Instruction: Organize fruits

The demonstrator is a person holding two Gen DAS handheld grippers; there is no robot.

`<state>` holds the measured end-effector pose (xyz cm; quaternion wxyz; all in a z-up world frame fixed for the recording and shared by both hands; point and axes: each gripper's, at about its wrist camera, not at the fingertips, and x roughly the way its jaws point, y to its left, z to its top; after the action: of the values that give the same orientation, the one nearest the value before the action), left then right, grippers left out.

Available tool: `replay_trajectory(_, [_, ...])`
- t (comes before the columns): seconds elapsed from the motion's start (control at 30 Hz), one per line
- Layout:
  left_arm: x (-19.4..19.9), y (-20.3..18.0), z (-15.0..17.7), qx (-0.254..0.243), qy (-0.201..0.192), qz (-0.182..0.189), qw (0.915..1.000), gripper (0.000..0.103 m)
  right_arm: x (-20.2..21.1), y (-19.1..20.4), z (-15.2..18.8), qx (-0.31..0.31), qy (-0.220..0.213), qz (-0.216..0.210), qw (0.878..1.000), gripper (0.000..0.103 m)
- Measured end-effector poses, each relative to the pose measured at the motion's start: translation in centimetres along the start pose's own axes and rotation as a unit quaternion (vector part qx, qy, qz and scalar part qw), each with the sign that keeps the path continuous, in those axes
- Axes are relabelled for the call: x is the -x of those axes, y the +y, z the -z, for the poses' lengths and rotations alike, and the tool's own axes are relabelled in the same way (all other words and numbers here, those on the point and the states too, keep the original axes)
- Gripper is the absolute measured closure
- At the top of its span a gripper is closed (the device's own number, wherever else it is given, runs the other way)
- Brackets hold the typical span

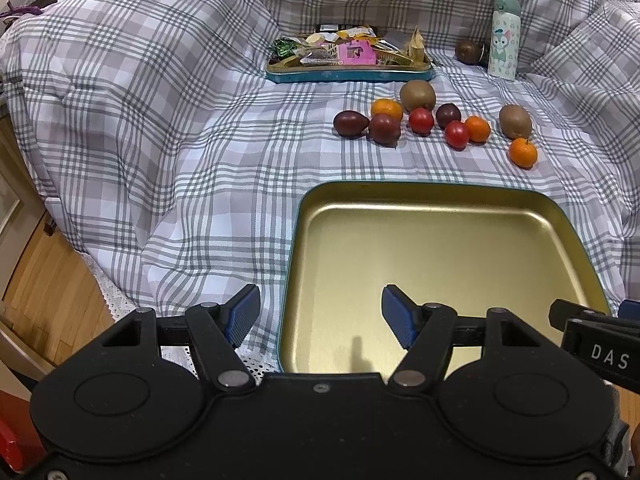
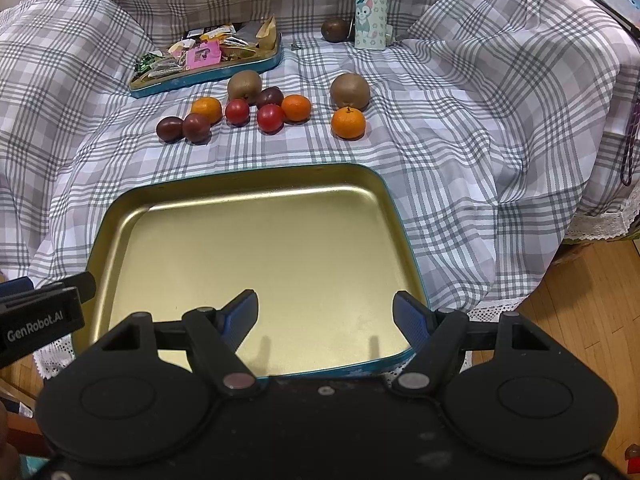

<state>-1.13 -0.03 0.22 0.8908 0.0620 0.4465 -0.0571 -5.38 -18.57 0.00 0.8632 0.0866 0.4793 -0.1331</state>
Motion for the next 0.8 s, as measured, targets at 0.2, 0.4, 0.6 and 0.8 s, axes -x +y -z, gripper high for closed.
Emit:
replay_trajectory(0.2, [-0.16, -0.32, 0.12, -0.016, 0.012, 0.007, 0.9998, 0.034, -0.13, -0.03, -0.07, 0.0, 0.004, 0.001, 1.0, 0.026])
replay_trajectory(0.4, [-0.2, -0.5, 0.16, -0.023, 0.014, 0.012, 0.9996, 0.034, -0.04, -0.05, -0.07, 0.0, 0.0, 0.001, 1.0, 0.026])
replay_trajectory(0.6, [-0.26, -0.66, 0.19, -0.031, 0.021, 0.016, 0.9992, 0.034, 0.16, 0.07, 0.04, 0.003, -0.005, 0.0, 1.0, 0.026])
replay_trajectory(0.8, [-0.62, -0.64, 0.2, -0.03, 0.032, 0.017, 0.9989, 0.034, 0.16, 0.15, 0.05, 0.008, -0.004, -0.001, 1.0, 0.026])
